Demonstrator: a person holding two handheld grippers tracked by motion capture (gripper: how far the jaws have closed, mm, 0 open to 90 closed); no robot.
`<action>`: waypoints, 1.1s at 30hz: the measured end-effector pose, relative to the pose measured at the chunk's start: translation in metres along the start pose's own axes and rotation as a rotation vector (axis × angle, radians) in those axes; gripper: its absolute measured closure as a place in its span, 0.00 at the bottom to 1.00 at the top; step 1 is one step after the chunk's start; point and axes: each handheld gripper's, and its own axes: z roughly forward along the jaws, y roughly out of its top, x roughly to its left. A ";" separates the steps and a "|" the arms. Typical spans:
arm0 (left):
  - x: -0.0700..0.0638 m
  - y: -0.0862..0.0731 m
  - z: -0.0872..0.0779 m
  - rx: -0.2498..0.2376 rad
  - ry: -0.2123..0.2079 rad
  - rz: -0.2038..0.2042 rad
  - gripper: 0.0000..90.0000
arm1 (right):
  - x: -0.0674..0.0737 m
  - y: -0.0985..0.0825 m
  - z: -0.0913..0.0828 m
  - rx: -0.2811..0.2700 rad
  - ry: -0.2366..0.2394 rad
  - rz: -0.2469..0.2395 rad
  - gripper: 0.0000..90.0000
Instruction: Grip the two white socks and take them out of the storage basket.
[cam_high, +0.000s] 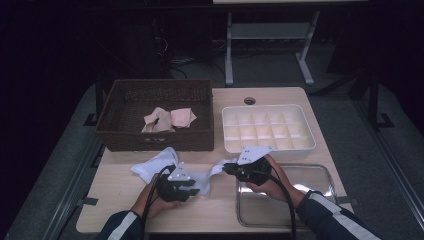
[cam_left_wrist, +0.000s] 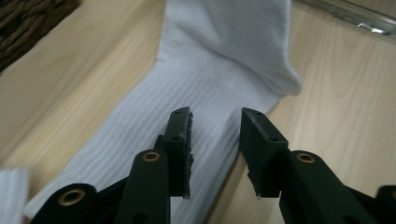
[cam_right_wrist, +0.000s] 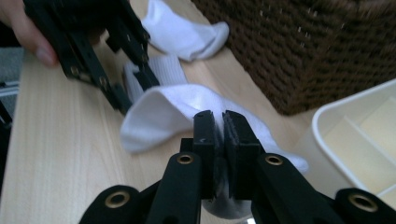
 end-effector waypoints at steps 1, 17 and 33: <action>-0.002 0.002 0.002 -0.008 -0.012 -0.003 0.72 | 0.000 0.001 -0.001 -0.011 0.002 0.001 0.93; -0.019 0.011 0.011 -0.044 -0.155 0.070 0.72 | 0.007 0.024 0.056 0.075 0.019 -0.097 0.90; -0.004 0.012 -0.024 -0.131 -0.007 -0.025 0.53 | 0.003 0.012 0.020 0.065 0.043 -0.007 0.70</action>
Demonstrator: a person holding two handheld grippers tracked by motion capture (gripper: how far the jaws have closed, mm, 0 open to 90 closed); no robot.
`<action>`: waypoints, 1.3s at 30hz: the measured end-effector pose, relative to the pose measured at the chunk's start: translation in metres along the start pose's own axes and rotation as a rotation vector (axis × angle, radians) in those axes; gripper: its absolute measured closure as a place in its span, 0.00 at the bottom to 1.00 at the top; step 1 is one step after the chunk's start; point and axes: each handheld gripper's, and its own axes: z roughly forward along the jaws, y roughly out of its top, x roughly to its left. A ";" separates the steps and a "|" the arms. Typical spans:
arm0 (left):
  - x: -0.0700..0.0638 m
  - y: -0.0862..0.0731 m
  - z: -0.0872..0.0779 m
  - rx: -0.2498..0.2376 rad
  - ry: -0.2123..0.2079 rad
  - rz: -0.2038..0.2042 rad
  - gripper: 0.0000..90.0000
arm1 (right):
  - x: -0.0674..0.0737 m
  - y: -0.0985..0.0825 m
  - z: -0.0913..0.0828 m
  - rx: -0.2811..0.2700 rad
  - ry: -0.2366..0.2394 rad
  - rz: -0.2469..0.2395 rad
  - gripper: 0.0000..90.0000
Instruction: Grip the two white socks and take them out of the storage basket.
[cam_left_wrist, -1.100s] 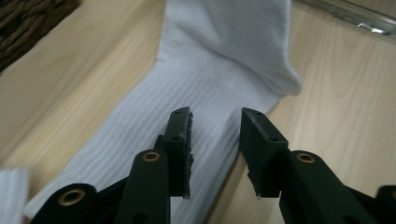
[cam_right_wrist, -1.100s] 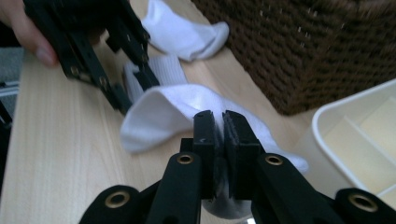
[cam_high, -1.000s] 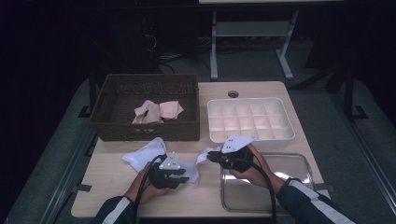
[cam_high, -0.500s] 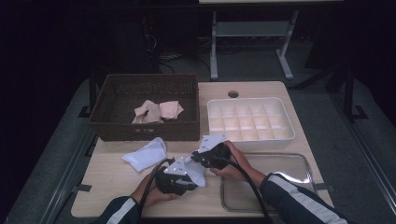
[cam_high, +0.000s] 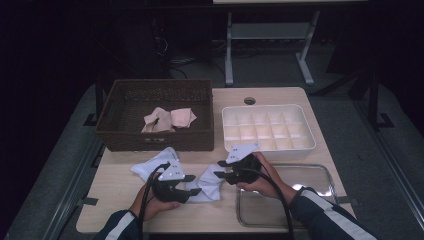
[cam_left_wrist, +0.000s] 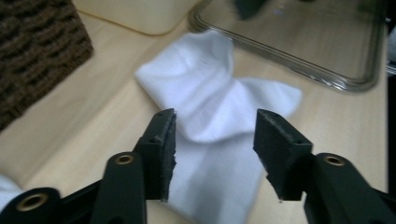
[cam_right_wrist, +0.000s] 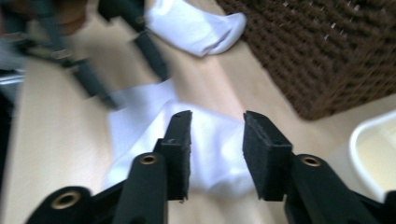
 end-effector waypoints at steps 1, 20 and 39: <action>0.001 0.003 0.003 0.010 0.013 0.010 0.52 | 0.002 -0.004 -0.003 0.005 0.014 0.008 0.71; 0.027 0.022 0.063 0.132 -0.045 0.029 0.78 | 0.018 -0.028 0.014 0.141 0.125 -0.038 0.58; 0.021 0.034 0.036 -0.065 -0.059 -0.018 0.91 | 0.021 -0.030 0.045 0.162 0.055 -0.003 0.89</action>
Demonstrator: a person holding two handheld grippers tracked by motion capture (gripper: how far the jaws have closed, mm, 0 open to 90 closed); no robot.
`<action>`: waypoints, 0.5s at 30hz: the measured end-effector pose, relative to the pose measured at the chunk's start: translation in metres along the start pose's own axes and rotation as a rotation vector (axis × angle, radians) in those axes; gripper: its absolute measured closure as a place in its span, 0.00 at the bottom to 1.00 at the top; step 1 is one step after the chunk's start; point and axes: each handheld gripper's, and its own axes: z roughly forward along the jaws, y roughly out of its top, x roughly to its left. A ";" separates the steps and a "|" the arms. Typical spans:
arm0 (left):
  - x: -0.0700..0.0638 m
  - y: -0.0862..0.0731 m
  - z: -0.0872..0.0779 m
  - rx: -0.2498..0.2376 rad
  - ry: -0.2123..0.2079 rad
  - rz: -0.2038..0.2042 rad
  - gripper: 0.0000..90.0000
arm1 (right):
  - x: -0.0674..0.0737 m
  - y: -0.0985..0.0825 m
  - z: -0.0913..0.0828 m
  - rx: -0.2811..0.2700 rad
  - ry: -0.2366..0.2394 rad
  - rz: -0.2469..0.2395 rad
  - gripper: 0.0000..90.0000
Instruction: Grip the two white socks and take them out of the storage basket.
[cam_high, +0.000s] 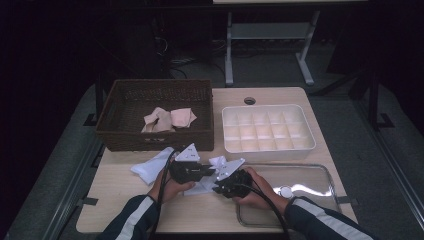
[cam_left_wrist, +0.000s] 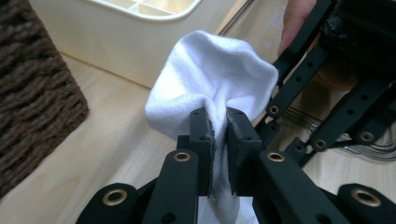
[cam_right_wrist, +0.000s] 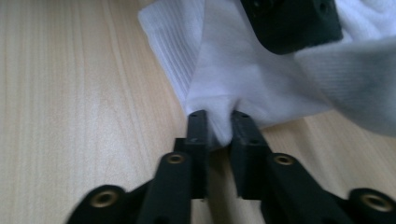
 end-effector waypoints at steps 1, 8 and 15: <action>0.000 0.001 -0.001 -0.005 0.006 0.009 0.91 | 0.000 0.000 0.000 -0.003 -0.013 -0.006 0.91; -0.002 0.009 -0.022 -0.075 0.069 0.033 0.91 | -0.012 0.003 -0.033 -0.098 -0.101 0.027 0.92; -0.002 0.009 -0.037 -0.075 0.074 0.050 0.91 | -0.018 0.011 -0.069 -0.223 -0.187 0.028 0.93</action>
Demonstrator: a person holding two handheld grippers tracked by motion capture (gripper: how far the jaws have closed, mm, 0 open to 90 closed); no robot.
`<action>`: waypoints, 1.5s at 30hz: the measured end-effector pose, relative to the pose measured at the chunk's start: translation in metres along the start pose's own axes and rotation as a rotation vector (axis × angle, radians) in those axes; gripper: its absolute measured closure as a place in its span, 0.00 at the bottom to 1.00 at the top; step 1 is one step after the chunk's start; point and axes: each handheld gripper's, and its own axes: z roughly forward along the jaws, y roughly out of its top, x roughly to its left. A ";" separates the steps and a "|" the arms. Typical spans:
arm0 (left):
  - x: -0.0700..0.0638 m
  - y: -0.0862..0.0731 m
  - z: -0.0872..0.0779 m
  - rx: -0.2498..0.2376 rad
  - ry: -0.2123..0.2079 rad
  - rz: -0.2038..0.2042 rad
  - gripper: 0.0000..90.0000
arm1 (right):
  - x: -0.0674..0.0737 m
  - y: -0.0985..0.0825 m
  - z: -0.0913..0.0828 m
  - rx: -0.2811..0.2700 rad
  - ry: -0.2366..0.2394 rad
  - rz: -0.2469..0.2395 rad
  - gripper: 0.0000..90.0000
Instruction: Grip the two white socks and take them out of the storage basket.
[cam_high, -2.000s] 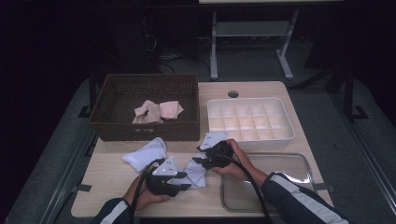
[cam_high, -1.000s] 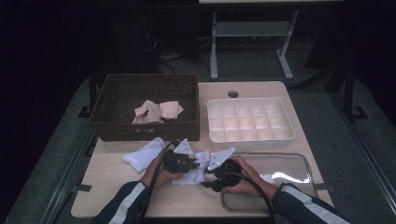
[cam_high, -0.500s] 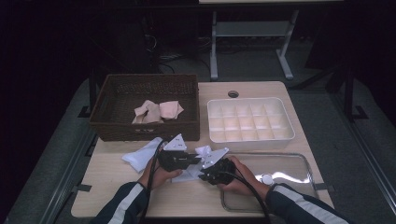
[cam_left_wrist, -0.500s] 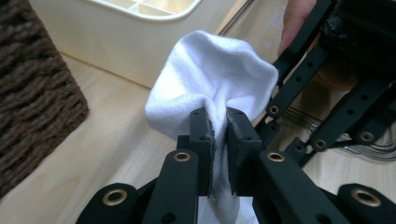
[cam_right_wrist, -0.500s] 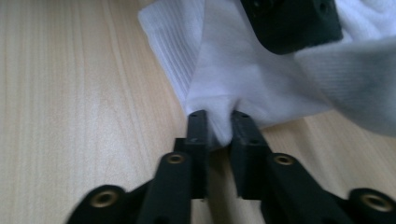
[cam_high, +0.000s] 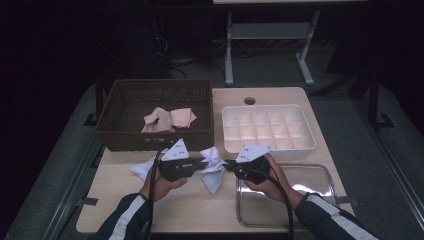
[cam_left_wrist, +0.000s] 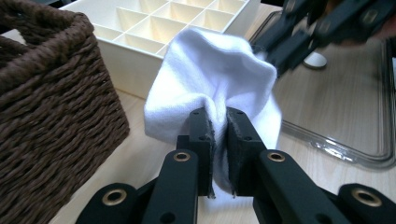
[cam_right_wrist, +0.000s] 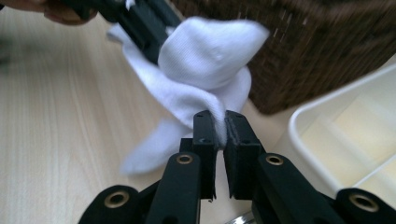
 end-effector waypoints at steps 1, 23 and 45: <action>-0.001 0.000 -0.002 0.002 0.001 0.008 0.91 | 0.002 0.003 -0.003 -0.013 -0.015 -0.022 0.93; -0.010 -0.072 -0.014 0.231 -0.032 -0.083 0.88 | 0.057 0.024 0.052 0.043 0.206 -0.219 0.93; -0.002 -0.054 0.042 0.158 -0.111 -0.125 0.79 | 0.040 0.007 0.051 0.094 0.206 -0.136 0.79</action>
